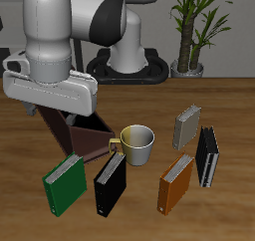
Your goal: Place the green book into the right desk caddy's front compartment
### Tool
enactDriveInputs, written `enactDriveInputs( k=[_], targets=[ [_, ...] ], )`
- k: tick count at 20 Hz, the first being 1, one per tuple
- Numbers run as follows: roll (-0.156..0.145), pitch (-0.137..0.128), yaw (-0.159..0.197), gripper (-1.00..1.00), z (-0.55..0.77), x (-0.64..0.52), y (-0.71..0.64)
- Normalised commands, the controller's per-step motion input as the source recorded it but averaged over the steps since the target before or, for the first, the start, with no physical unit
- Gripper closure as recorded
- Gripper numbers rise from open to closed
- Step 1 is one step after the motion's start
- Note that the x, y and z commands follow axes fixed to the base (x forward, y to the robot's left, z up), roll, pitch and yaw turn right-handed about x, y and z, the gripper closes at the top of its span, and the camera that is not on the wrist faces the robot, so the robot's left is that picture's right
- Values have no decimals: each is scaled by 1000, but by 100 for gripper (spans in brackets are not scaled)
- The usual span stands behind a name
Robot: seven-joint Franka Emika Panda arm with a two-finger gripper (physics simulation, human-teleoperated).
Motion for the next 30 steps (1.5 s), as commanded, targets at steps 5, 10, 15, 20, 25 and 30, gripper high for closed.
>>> enactDriveInputs(
  k=[5,10,15,20,25,30],
  targets=[
    [-9,5,-55,-100,-199,89,-41],
    [0,-9,-59,-100,-174,121,90],
    [2,4,-64,-100,-168,156,98],
    [-15,0,-41,-100,-155,71,5],
    [-17,9,-26,-100,-291,58,36],
    [-9,14,-37,-100,-266,16,-3]
  ],
)
